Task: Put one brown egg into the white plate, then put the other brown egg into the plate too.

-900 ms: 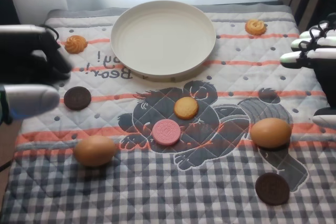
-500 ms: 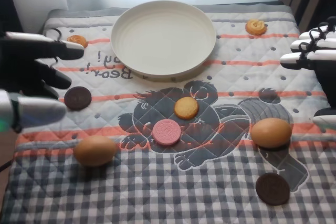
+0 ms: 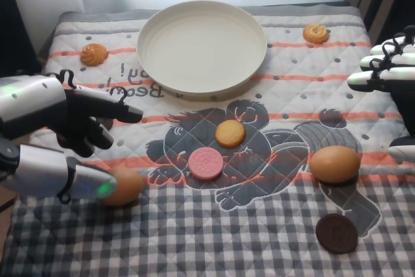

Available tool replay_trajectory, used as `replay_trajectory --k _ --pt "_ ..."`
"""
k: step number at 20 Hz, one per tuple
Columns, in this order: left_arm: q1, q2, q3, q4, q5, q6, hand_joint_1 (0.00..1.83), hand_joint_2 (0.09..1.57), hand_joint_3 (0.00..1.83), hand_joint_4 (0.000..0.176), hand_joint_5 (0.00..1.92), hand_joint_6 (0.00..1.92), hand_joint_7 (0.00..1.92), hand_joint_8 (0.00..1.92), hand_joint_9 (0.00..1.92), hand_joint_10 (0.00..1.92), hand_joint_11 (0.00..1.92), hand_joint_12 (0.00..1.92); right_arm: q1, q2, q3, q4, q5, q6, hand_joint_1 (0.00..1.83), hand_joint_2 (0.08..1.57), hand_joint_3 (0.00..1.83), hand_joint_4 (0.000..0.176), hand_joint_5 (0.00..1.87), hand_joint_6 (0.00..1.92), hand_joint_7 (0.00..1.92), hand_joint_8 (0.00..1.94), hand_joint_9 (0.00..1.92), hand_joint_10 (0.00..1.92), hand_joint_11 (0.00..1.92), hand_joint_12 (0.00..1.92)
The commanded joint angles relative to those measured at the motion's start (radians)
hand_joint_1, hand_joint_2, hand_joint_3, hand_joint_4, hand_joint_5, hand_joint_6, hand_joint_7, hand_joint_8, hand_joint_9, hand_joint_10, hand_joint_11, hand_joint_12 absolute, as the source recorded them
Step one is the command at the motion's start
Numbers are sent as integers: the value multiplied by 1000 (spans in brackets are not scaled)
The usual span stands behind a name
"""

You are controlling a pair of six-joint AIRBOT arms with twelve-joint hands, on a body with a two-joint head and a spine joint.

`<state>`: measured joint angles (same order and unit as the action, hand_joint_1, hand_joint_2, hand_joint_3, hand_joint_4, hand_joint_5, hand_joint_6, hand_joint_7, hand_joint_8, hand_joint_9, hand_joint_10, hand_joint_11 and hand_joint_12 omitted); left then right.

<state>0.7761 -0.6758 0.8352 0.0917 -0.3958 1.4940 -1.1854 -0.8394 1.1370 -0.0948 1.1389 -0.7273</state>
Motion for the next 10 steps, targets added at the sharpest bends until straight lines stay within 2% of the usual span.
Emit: replay_trajectory --k 1,3,4,5,7,8,10 --pt "-12 -7 4 -3 -69 24 691 956 0 135 452 6 882 1 1032 26 509 1314 6 4 4 33 114 3 631 1128 3 85 447 3 418 3 356 1 289 213" --pt "-20 -28 6 -41 -38 127 689 983 2 114 495 3 879 1 992 12 379 1421 6 3 4 33 115 3 661 1130 2 73 459 5 431 6 371 5 301 218" --pt "-26 -41 8 -51 -17 174 702 965 0 109 517 4 886 2 1001 17 381 1404 6 3 4 33 115 3 651 1131 1 60 473 9 448 11 388 10 320 225" --pt "-30 -50 11 -51 0 190 703 959 0 117 536 10 890 3 1002 18 379 1402 6 3 4 33 115 3 647 1132 2 58 475 9 447 8 388 9 320 225" --pt "-36 -62 19 -50 20 193 658 983 5 128 541 2 847 0 986 15 350 1426 6 3 4 33 115 3 654 1132 1 69 470 4 443 4 381 4 312 221" --pt "-48 -79 35 -50 42 194 714 965 0 121 538 1 851 2 982 14 349 1398 3 3 4 33 115 3 660 1138 3 70 476 6 452 7 388 6 313 222" --pt "-56 -89 43 -46 56 194 732 972 2 118 554 7 847 2 975 12 351 1388 0 3 4 33 115 3 653 1147 6 71 474 3 448 4 389 5 315 222"
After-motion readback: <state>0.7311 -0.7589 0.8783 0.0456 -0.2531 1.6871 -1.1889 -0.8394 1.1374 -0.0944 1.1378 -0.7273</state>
